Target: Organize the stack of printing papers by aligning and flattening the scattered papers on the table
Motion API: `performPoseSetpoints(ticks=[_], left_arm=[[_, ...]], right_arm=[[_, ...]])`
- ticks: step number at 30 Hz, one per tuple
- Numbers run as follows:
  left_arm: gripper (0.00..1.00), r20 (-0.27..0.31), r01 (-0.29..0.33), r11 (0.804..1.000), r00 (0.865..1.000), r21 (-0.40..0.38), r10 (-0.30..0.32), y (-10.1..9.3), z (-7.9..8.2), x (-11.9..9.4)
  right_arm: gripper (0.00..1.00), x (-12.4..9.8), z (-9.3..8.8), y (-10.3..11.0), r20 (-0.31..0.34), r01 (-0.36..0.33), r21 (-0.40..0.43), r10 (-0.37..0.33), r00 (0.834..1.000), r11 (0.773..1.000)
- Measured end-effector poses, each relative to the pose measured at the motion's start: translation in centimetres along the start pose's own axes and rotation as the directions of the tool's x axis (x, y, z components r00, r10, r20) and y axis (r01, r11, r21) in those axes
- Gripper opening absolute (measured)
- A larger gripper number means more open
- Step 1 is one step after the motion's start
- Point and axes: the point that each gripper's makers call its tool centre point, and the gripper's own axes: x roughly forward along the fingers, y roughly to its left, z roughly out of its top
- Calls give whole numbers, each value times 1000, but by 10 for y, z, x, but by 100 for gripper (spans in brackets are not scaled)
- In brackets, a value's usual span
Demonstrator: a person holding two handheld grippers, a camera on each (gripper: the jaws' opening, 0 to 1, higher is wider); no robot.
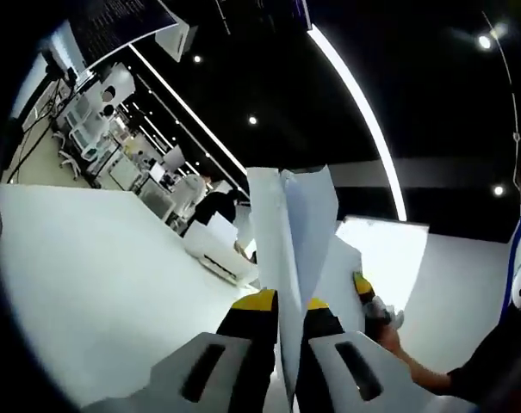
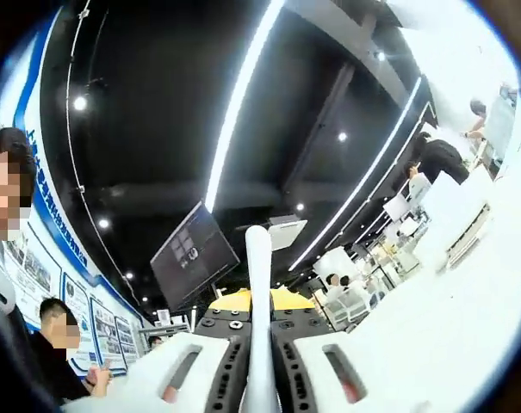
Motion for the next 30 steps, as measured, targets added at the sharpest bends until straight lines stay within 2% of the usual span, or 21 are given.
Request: performPoseSetpoints(ticks=[8, 10, 14, 17, 23, 30], left_arm=[[6, -2, 12, 999, 1000, -37, -12, -1, -2, 1], [6, -3, 10, 999, 1000, -44, -10, 1, -2, 1], [6, -3, 12, 998, 1000, -67, -12, 1, -3, 0], [6, -5, 15, 997, 1000, -79, -16, 1, -5, 0], [8, -6, 17, 995, 1000, -99, -18, 1, -7, 1], [13, 5, 14, 992, 1000, -122, -14, 1, -10, 0]], right_arm=[[1, -5, -21, 17, 30, 34, -43, -33, 999, 998], [0, -7, -27, 17, 13, 48, -61, -47, 999, 997], [0, -13, -32, 15, 25, 87, -96, -85, 996, 992], [0, -16, -37, 14, 23, 90, -90, -89, 996, 992], [0, -18, -50, 16, 8, 109, -100, -109, 994, 989], [0, -23, -69, 14, -35, 164, -108, -169, 985, 980]])
